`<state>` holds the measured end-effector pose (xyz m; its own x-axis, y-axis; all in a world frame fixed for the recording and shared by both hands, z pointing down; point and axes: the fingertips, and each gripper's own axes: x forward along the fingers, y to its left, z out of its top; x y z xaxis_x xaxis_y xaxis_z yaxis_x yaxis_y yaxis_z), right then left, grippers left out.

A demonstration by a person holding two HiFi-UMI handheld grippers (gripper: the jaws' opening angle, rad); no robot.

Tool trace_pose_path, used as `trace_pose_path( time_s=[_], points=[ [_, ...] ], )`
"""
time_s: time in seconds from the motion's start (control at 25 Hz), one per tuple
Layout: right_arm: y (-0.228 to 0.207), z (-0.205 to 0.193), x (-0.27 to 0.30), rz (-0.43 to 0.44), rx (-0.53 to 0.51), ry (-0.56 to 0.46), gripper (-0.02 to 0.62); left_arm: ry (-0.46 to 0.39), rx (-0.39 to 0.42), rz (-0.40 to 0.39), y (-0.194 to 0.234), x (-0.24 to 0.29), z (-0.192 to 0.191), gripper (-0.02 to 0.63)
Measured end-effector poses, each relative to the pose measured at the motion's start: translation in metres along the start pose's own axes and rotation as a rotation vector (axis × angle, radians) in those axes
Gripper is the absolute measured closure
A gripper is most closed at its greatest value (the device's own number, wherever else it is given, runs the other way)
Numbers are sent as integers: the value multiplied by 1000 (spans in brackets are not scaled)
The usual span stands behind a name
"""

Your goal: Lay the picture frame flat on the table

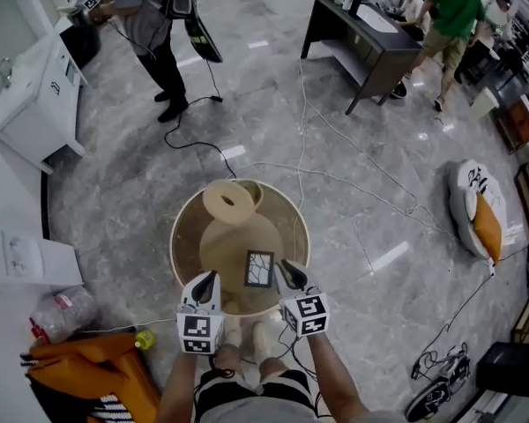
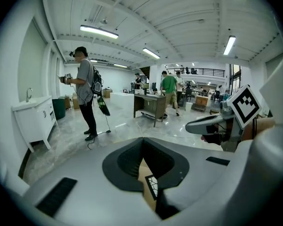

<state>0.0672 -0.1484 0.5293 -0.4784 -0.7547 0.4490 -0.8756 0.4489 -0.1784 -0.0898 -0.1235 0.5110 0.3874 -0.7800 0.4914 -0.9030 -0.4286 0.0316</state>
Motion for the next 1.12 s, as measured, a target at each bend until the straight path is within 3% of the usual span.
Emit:
trace_pose_path(
  time_s=[0.24, 0.52, 0.72, 1.12],
  points=[
    [17, 43, -50, 16, -70, -97, 591, -61, 19, 39, -17, -44, 39, 589],
    [30, 77, -103, 35, -90, -182, 594, -124, 59, 61, -40, -89, 76, 589],
    [37, 90, -141, 49, -115, -216, 594, -150, 91, 53, -63, -118, 83, 589],
    [65, 83, -202, 56, -153, -245, 595, -191, 78, 66, -84, -166, 75, 589]
  ],
)
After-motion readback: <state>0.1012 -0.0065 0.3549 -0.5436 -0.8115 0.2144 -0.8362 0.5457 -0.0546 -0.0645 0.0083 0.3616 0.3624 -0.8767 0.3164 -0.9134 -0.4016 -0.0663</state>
